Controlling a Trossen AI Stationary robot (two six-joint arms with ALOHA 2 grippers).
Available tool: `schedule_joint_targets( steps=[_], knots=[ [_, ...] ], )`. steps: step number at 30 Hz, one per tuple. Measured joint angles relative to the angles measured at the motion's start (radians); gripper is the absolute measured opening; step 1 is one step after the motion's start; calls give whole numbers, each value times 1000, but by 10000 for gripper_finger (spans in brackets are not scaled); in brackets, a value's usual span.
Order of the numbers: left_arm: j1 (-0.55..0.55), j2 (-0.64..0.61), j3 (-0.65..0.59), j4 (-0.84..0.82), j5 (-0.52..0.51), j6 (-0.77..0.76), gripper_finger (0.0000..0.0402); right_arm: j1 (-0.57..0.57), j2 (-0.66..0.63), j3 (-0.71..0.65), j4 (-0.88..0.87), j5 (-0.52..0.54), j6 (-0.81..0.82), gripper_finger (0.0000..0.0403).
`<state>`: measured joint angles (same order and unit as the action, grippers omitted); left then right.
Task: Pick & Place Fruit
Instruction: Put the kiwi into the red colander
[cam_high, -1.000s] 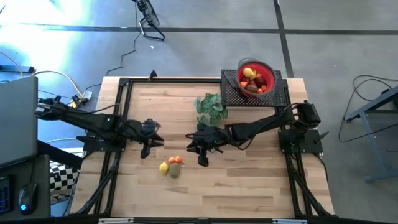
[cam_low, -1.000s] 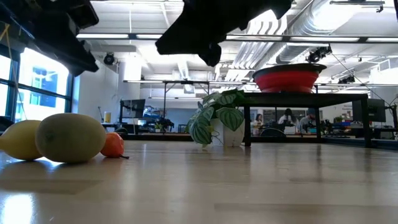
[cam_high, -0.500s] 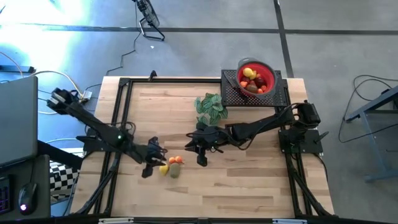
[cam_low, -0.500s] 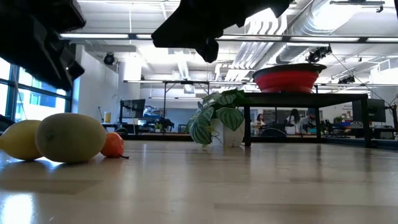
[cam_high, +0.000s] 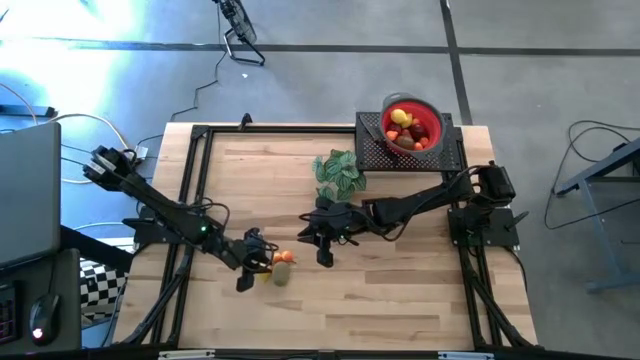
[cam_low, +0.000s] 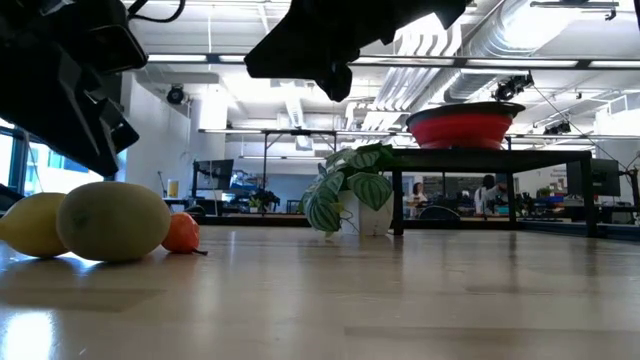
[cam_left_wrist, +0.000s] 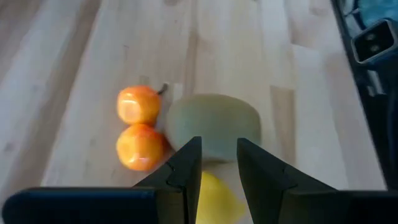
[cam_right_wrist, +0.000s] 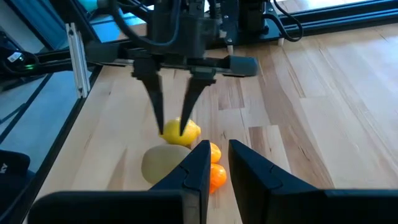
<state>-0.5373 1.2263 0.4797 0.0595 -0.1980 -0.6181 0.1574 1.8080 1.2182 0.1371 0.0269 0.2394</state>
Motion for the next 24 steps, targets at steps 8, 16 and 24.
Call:
schedule_joint_targets(
  steps=[8, 16, 24],
  knots=[
    [0, 2, 0, 18, 48, -19, 99, 0, 0, 0, -6, 0, 0, 50],
    [0, 2, 0, 19, 123, -101, 99, 0, 0, 0, -7, 0, 0, 50],
    [0, 2, 0, 19, 91, -124, 99, 0, -1, 0, -18, -6, 2, 50]
  ],
)
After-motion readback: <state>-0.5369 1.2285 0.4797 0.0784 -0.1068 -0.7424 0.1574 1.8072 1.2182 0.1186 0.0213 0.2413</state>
